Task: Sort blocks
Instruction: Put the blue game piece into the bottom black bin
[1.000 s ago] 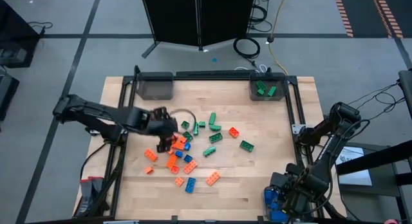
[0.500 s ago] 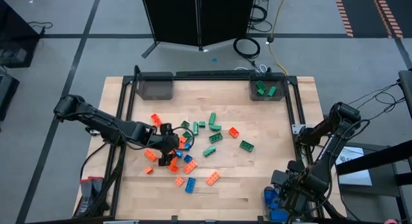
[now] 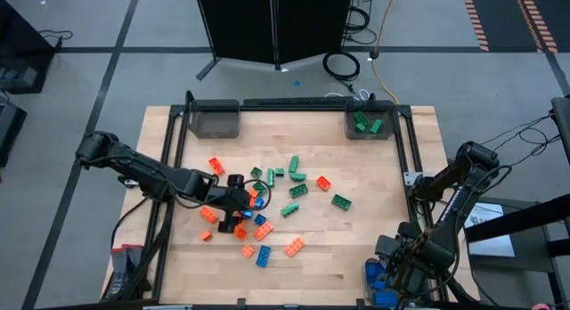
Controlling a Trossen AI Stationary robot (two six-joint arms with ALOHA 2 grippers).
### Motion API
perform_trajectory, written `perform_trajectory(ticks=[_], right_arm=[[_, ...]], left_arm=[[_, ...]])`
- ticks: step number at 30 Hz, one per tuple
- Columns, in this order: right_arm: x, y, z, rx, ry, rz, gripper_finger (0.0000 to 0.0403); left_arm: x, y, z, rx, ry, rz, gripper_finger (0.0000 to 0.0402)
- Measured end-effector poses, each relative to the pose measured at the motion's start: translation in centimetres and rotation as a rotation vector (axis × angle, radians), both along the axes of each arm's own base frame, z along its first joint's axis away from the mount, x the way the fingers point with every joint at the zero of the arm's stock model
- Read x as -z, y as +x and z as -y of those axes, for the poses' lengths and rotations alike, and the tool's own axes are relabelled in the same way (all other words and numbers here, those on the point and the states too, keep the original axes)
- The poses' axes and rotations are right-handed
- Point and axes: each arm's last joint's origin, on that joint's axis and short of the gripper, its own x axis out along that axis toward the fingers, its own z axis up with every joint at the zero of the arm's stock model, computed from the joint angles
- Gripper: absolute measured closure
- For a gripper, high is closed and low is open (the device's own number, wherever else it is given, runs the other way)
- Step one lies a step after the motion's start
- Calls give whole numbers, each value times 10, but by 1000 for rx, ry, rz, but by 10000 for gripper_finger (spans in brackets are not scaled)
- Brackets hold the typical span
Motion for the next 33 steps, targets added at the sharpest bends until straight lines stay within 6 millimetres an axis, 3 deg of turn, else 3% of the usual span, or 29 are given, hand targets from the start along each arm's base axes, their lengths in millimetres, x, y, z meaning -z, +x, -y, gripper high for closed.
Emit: perform_trajectory(ticks=[6, 16, 33], right_arm=[[0, 0, 0, 0, 0, 0, 195], [0, -1, 1, 0, -9, -7, 195], [0, -1, 1, -1, -14, -10, 195]], left_arm=[[21, -4, 1, 15, -33, -41, 103], [36, 5, 2, 69, -33, -25, 103], [55, 16, -13, 65, -108, -110, 108]])
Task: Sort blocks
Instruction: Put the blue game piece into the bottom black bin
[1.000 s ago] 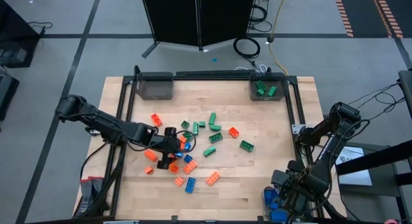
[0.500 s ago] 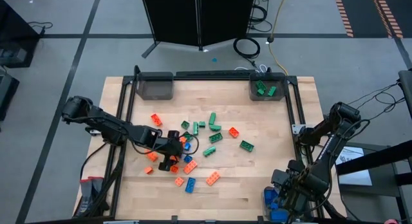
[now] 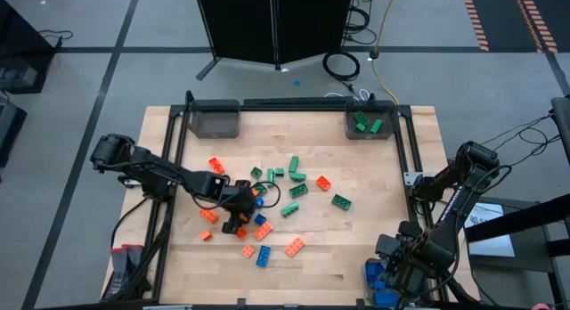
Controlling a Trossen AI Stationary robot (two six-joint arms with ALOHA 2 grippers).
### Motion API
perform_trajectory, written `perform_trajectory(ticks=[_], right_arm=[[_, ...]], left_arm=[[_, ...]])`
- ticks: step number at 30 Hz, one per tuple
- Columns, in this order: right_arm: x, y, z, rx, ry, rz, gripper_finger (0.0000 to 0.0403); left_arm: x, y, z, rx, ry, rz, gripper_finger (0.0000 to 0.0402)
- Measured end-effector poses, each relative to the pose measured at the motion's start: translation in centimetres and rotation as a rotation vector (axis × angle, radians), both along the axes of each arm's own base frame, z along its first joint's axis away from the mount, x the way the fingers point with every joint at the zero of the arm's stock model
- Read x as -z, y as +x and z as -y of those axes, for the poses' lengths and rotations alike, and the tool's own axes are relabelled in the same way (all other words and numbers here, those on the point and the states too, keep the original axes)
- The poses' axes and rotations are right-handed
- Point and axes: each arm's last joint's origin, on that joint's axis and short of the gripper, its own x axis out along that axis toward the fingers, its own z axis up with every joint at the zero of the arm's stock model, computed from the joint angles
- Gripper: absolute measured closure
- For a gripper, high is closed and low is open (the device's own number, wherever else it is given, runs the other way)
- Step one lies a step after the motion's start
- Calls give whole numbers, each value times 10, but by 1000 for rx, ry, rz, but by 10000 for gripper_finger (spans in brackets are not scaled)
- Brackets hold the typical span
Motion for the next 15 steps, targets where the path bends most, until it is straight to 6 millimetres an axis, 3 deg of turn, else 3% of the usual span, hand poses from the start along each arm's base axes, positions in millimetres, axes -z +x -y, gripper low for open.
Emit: perform_trajectory(ticks=[15], right_arm=[[0, -2, 3, 0, -32, -21, 195]], left_arm=[[3, -1, -2, 5, -19, -31, 248]])
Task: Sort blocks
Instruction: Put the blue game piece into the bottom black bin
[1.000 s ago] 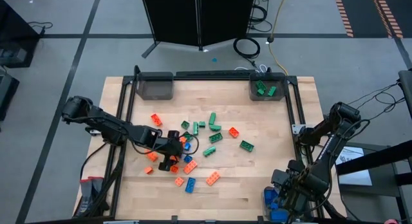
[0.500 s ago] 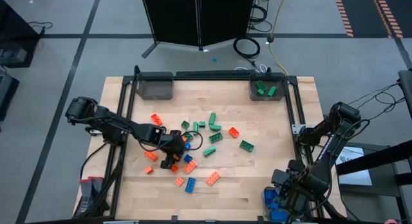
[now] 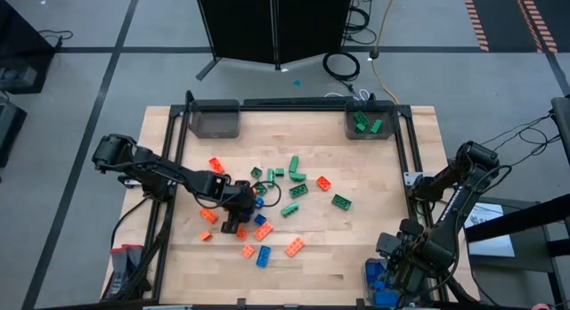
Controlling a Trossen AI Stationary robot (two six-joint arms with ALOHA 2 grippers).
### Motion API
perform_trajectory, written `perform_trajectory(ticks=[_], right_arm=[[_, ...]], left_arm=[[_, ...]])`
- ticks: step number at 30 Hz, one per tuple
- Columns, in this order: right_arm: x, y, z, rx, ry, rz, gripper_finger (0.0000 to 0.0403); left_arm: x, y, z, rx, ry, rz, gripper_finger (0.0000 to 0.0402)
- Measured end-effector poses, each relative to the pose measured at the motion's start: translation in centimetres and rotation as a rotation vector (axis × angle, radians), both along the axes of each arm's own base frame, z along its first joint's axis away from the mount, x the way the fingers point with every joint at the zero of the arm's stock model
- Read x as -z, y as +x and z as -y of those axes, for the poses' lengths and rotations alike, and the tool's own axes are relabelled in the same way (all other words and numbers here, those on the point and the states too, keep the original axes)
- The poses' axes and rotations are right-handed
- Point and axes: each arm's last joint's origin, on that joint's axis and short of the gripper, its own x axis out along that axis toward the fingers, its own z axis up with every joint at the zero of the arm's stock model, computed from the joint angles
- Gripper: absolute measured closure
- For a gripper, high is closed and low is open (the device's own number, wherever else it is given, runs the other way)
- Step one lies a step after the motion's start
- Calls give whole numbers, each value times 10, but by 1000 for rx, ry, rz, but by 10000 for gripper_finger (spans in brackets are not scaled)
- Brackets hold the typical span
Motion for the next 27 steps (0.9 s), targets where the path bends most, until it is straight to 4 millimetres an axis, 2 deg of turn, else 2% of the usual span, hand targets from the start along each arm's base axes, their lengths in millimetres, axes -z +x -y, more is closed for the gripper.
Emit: perform_trajectory(ticks=[7, 15, 20, 24, 27], right_arm=[[0, 1, 2, 8, -8, -6, 195], [0, 16, 13, -42, -79, 77, 195], [-1, 35, 29, -126, -203, 174, 195], [-4, 53, 48, -179, -377, 267, 195], [-7, 68, 65, -233, -555, 327, 195]], left_arm=[[0, 0, 0, -7, 3, -5, 298], [-11, 1, -8, -70, 10, -19, 307], [-31, 14, -24, -114, 15, 46, 308], [-56, 28, -41, -173, 13, 134, 309], [-82, 37, -55, -242, -2, 218, 309]])
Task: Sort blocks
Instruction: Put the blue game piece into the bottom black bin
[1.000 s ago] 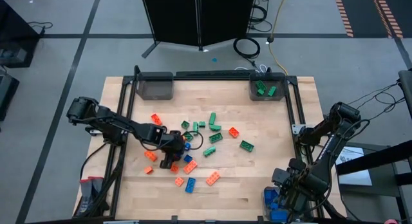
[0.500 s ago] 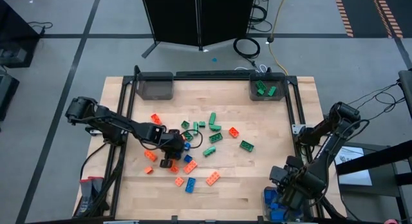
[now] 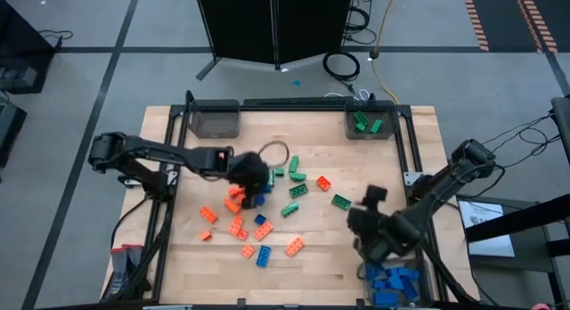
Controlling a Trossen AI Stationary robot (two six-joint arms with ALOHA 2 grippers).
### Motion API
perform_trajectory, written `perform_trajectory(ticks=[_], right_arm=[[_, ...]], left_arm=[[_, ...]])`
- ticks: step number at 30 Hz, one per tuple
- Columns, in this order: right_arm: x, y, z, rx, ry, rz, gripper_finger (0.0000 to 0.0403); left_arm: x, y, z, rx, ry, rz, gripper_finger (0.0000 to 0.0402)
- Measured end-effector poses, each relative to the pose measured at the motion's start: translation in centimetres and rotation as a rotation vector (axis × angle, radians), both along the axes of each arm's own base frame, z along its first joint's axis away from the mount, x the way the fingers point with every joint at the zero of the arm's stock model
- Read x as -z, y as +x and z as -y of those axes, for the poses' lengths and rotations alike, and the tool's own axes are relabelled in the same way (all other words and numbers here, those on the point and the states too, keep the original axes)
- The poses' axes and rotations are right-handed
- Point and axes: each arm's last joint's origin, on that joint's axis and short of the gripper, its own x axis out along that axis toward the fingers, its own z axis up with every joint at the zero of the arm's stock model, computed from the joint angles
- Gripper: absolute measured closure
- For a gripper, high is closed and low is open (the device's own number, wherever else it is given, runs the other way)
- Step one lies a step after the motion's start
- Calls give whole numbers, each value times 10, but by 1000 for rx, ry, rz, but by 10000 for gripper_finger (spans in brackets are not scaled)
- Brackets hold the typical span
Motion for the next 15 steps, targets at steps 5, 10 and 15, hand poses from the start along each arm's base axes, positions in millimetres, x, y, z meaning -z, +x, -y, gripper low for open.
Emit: perform_trajectory(ticks=[5, 10, 15], right_arm=[[-24, 27, 29, -32, -337, 109, 195], [-69, 53, 55, 3, -593, 184, 195], [-111, 63, 73, 10, -704, 151, 195]], left_arm=[[-61, 9, -19, -119, -42, 230, 310], [-121, 8, -35, -212, -99, 555, 310], [-159, 0, -44, -262, -223, 806, 310]])
